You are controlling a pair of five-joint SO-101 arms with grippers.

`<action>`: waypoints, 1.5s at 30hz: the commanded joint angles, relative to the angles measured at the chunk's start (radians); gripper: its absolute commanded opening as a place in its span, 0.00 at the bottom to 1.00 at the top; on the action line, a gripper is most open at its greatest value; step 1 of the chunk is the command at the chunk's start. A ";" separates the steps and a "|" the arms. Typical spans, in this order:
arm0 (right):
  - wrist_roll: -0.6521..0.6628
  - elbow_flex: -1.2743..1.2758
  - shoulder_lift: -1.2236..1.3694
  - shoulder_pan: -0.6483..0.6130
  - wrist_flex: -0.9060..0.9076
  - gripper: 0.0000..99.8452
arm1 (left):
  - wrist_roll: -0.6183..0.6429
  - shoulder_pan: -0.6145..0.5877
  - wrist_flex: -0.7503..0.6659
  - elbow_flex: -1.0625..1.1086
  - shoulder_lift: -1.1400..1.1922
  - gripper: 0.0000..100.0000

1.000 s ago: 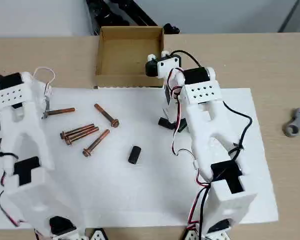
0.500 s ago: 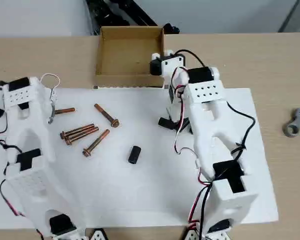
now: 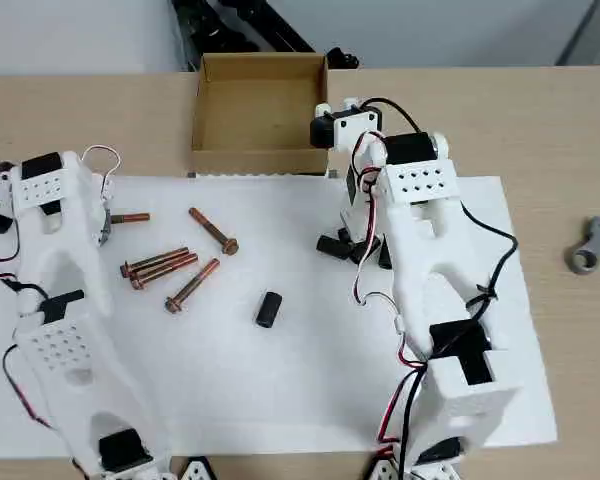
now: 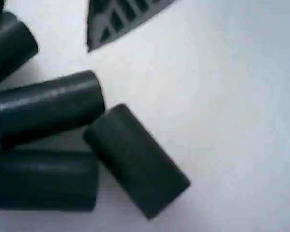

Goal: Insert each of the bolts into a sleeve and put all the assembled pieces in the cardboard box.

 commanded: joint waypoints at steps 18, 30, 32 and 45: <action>0.000 -0.043 -0.007 0.012 0.005 0.12 | -0.161 0.015 0.368 -0.389 -0.020 0.01; 0.000 -0.041 -0.007 0.012 0.010 0.12 | -0.057 0.005 0.359 -0.446 0.038 0.03; 0.005 -0.041 -0.007 0.012 0.027 0.12 | -0.055 0.006 0.359 -0.449 0.058 0.09; 0.003 -0.041 -0.007 0.005 0.041 0.12 | 0.003 -0.020 0.253 -0.449 0.180 0.19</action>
